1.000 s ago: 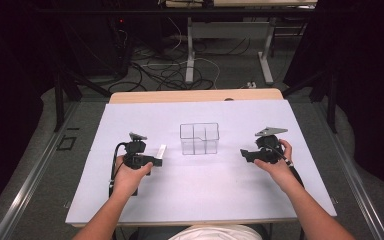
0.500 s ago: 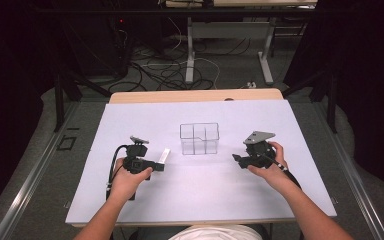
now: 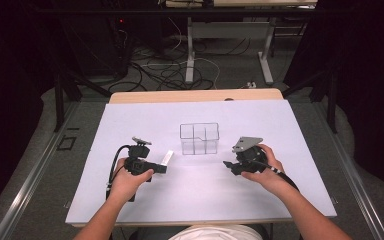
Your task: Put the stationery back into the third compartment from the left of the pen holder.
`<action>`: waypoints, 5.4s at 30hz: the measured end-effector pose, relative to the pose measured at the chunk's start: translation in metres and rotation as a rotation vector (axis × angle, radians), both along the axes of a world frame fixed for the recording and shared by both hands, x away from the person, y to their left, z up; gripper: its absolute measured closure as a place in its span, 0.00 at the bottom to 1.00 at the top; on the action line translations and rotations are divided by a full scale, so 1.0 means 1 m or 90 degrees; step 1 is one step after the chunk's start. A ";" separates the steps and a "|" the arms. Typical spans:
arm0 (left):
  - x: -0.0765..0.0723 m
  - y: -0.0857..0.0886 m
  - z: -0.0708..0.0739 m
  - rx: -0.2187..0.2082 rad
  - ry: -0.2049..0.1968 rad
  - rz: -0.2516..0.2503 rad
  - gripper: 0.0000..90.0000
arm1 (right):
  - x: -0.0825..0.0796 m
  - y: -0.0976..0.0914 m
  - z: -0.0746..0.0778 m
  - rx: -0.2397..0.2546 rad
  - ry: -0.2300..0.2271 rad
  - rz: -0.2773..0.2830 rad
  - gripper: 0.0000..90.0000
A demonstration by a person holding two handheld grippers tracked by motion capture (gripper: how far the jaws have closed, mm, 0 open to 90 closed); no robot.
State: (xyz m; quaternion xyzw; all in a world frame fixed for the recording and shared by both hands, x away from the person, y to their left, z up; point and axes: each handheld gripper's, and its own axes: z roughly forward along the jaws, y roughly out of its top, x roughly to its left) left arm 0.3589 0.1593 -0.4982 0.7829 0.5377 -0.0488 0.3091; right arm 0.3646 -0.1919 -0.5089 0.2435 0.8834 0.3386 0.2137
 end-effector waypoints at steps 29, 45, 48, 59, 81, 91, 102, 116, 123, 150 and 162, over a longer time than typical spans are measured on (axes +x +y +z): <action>-0.007 -0.025 -0.007 0.007 0.009 -0.075 0.75 | -0.029 0.045 -0.017 -0.181 -0.188 0.210 0.38; -0.010 -0.049 -0.013 0.005 0.022 -0.127 0.75 | -0.051 0.066 -0.025 -0.240 -0.336 0.328 0.39; -0.010 -0.052 -0.013 0.000 0.027 -0.144 0.75 | -0.053 0.069 -0.027 -0.243 -0.349 0.342 0.42; -0.011 -0.072 -0.012 -0.002 0.027 -0.178 0.75 | -0.059 0.076 -0.032 -0.275 -0.400 0.393 0.47; -0.013 -0.101 -0.006 -0.016 0.031 -0.211 0.75 | -0.062 0.081 -0.036 -0.379 -0.462 0.460 0.66; -0.013 -0.102 -0.006 -0.019 0.033 -0.224 0.75 | -0.064 0.083 -0.040 -0.403 -0.495 0.501 0.71; -0.012 -0.101 -0.007 -0.028 0.040 -0.224 0.74 | -0.064 0.083 -0.041 -0.411 -0.500 0.513 0.74; -0.010 -0.097 -0.006 -0.049 0.034 -0.198 0.64 | -0.065 0.082 -0.042 -0.417 -0.489 0.501 0.74; -0.011 -0.090 -0.003 -0.064 0.030 -0.187 0.60 | -0.063 0.081 -0.043 -0.413 -0.487 0.494 0.74; 0.001 -0.046 -0.008 -0.009 -0.074 -0.103 0.45 | -0.051 0.080 -0.024 -0.311 -0.501 0.419 0.74; 0.007 -0.036 -0.019 0.038 -0.133 -0.081 0.36 | -0.023 0.078 0.005 -0.078 -0.370 0.259 0.74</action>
